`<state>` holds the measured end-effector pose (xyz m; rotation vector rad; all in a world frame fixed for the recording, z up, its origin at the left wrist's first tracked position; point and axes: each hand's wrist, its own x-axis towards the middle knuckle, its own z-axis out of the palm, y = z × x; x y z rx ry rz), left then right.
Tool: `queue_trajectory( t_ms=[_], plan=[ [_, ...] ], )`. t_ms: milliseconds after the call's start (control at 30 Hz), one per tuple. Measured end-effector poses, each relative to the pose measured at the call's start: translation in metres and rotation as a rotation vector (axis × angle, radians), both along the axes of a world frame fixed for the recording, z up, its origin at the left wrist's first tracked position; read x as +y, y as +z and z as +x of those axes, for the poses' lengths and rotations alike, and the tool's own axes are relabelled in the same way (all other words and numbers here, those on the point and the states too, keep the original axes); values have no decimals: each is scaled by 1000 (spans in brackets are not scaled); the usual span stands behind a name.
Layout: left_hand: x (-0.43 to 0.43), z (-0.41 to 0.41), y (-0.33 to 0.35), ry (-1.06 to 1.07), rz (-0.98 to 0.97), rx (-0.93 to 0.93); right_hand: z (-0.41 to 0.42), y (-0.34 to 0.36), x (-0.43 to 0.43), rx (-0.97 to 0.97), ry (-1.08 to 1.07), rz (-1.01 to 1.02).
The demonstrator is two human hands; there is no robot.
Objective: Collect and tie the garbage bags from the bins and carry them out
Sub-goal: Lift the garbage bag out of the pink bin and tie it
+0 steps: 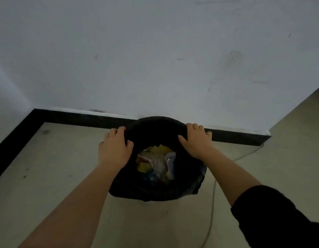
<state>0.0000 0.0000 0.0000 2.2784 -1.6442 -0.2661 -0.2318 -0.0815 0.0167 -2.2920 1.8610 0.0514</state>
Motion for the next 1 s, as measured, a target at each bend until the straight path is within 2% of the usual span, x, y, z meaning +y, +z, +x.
queue_trajectory(
  t_ms=[267,500,667,833,1000],
  plan=[
    [-11,4,-7,148,45,105,4,-17,-18,-34,-37,2],
    [-21,5,-17,123,70,45,2,-28,-32,-78,-1,-32],
    [-18,0,-18,143,-28,-5,-1,-32,-32,-47,27,-97],
    [-11,-5,-16,129,-145,-1,-5,-32,-27,66,119,-176],
    [-3,-10,-10,84,-258,32,-2,-30,-24,-37,383,-442]
  ],
)
